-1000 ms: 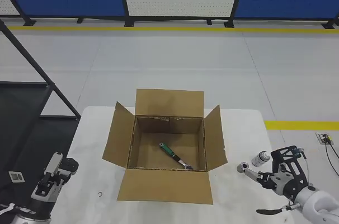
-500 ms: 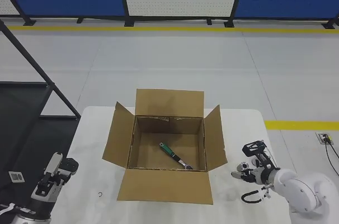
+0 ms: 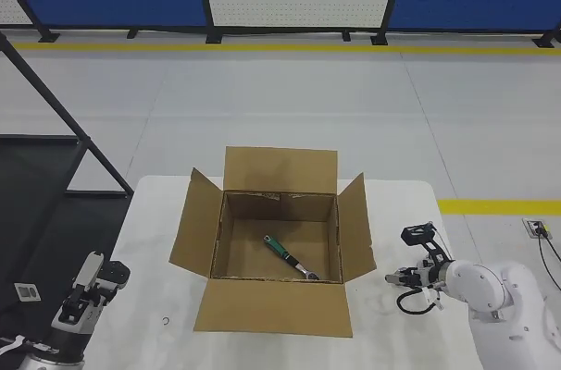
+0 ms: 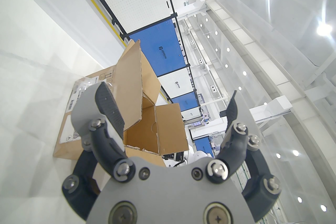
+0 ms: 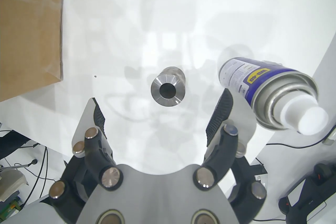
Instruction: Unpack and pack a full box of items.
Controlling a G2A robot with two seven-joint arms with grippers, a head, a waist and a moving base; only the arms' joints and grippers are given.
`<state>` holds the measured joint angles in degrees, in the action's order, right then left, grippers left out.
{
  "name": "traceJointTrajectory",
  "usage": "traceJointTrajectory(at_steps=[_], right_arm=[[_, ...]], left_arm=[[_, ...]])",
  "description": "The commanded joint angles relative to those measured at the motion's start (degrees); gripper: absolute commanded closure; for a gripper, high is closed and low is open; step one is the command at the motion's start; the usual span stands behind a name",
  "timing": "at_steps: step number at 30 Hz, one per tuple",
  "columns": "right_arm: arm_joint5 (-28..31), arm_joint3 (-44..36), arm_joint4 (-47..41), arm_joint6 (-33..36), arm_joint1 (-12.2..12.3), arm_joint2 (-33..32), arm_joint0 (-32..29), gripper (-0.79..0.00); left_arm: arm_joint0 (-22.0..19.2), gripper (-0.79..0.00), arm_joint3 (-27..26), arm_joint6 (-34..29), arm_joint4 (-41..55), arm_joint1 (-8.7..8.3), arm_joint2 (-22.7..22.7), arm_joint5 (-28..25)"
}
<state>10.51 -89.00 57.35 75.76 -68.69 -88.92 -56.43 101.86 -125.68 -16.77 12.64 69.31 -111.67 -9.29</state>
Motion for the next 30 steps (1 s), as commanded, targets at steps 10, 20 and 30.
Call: traceJointTrajectory(at_steps=[10, 20, 30], right_arm=[[-3.4, 4.4, 1.2, -0.4, 0.3, 2.9, 2.6, -0.446], [-4.9, 6.6, 1.0, -1.0, 0.7, 4.0, 3.8, -0.391], [-6.0, 8.5, 1.2, -1.2, 0.9, 6.2, 5.0, -0.391]], left_arm=[[0.0, -0.785, 0.0, 0.0, 0.0, 0.00, 0.0, 0.0], [0.0, -0.785, 0.0, 0.0, 0.0, 0.00, 0.0, 0.0], [0.0, -0.785, 0.0, 0.0, 0.0, 0.00, 0.0, 0.0]])
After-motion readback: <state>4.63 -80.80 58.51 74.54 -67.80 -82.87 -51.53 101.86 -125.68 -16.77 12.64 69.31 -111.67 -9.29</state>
